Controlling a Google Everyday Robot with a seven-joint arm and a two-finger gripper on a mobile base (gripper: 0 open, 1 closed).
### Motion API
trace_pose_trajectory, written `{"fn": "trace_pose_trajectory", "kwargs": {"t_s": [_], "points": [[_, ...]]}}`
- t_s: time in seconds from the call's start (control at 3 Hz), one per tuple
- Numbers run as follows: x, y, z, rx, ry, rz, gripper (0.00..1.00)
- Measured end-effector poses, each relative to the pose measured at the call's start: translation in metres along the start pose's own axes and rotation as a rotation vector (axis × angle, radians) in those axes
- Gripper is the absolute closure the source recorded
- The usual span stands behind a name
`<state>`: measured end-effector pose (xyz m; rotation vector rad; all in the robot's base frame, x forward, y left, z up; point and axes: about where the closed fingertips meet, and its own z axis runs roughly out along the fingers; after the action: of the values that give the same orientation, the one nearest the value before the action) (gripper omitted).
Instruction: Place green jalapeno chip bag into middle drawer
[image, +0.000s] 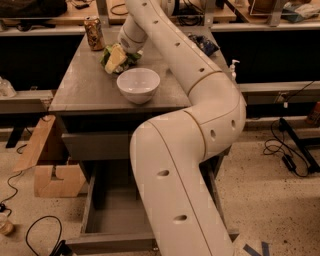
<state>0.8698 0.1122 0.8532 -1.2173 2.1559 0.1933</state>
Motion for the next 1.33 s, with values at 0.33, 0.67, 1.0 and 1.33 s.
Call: {"fn": "trace_pose_trajectory", "kwargs": {"t_s": [0.33, 0.67, 1.0, 1.33], "points": [[0.008, -0.0008, 0.0072, 0.009, 0.046, 0.035, 0.38], [0.0095, 0.0008, 0.0118, 0.005, 0.053, 0.036, 0.63], [0.0107, 0.0022, 0.0154, 0.002, 0.057, 0.036, 0.84], [0.0101, 0.0022, 0.0148, 0.001, 0.057, 0.036, 1.0]]}}
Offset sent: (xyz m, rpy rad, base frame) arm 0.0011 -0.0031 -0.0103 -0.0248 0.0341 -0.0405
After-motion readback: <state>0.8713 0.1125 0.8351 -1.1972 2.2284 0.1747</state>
